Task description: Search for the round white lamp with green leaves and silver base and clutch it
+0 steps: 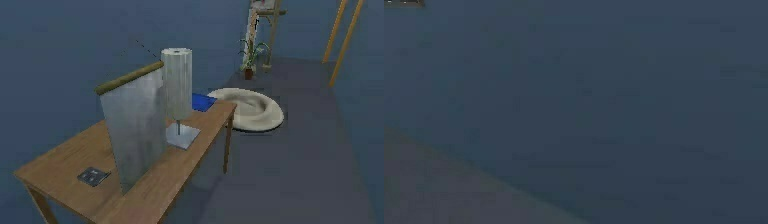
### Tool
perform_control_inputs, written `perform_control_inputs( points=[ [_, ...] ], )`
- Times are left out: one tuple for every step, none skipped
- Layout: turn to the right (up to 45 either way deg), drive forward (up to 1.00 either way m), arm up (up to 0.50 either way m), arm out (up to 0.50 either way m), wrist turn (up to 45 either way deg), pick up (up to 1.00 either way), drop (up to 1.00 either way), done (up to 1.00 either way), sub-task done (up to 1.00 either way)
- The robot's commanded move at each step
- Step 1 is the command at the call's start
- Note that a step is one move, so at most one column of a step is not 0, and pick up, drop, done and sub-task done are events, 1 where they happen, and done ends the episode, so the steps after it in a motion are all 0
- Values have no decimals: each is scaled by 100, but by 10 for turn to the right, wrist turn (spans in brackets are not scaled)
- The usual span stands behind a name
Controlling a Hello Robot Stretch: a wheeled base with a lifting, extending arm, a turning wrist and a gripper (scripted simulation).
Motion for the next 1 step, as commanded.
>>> perform_control_inputs(
  points=[
    [90, 0, 0, 0, 0, 0, 0, 0, 0]
  ],
)
